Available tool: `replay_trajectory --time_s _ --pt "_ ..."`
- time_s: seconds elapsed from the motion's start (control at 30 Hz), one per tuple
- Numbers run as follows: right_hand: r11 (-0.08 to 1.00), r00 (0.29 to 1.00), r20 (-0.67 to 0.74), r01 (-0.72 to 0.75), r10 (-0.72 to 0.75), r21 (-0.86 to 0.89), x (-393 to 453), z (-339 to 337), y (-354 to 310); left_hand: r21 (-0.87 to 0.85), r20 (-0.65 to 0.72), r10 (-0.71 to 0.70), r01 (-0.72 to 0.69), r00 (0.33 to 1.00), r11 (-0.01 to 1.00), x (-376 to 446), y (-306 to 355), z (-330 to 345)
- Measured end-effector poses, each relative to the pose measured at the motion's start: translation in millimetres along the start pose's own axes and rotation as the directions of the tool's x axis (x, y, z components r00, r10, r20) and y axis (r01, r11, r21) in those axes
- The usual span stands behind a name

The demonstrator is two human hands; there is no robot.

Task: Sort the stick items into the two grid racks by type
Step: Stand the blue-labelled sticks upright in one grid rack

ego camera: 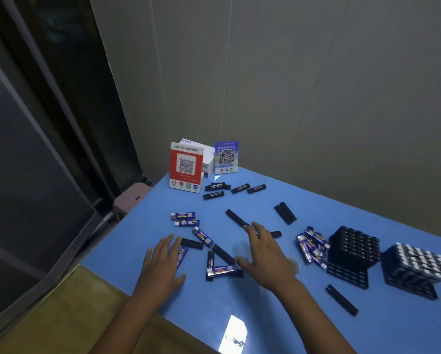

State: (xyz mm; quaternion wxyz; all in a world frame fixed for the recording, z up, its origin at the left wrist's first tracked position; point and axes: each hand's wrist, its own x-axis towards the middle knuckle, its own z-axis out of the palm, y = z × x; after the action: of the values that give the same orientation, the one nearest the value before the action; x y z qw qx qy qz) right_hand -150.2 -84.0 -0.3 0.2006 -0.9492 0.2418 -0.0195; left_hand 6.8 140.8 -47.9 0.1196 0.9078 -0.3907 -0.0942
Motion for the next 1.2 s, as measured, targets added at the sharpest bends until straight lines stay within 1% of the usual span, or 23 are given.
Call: replay_trajectory --time_s 0.2,0.27,0.37,0.43,0.53,0.67,0.73,0.83,0.97,1.03,1.13,1.2 --pt "1.0 1.0 0.002 -0.024 0.024 0.007 24 13 -14 0.002 0.037 -0.026 0.025 0.999 1.0 17 -30 14" --pt "1.0 1.0 0.004 -0.029 0.029 -0.001 30 14 -16 0.021 0.047 -0.037 0.036 0.998 0.999 23 -33 16" --pt "1.0 1.0 0.007 -0.026 0.026 -0.011 39 15 -15 0.021 0.088 -0.017 0.015 0.996 1.0 31 -31 21" --pt "1.0 1.0 0.012 -0.019 0.019 -0.01 45 14 -12 0.005 0.068 0.011 -0.011 0.998 1.0 37 -29 24" --pt "1.0 1.0 0.024 -0.002 0.003 -0.013 55 12 -7 0.068 0.031 0.047 -0.049 0.998 0.996 49 -24 29" --pt "1.0 0.999 0.031 0.011 -0.011 -0.015 65 9 3 0.029 -0.01 0.003 -0.003 1.0 1.0 70 -12 25" --pt "1.0 0.999 0.036 0.021 -0.021 -0.014 69 7 9 0.007 -0.009 -0.028 0.028 1.0 1.0 82 -8 21" --pt "0.999 0.998 0.043 0.038 -0.038 -0.008 76 4 20 -0.011 0.045 -0.028 0.029 0.999 1.0 102 -6 13" --pt "0.999 0.998 0.05 0.042 -0.042 -0.002 86 5 28 0.033 0.249 -0.044 0.037 0.967 0.999 124 -9 5" --pt "0.999 0.998 0.051 0.044 -0.044 0.006 91 6 28 0.033 0.323 -0.05 0.042 0.945 0.999 131 -9 4" --pt "0.999 0.997 0.061 0.04 -0.041 0.011 97 9 25 -0.032 0.365 -0.028 0.043 0.931 0.999 137 -6 6" --pt "0.999 0.998 0.061 0.032 -0.032 0.01 101 9 24 -0.063 0.366 0.02 0.003 0.931 0.998 141 -3 9"
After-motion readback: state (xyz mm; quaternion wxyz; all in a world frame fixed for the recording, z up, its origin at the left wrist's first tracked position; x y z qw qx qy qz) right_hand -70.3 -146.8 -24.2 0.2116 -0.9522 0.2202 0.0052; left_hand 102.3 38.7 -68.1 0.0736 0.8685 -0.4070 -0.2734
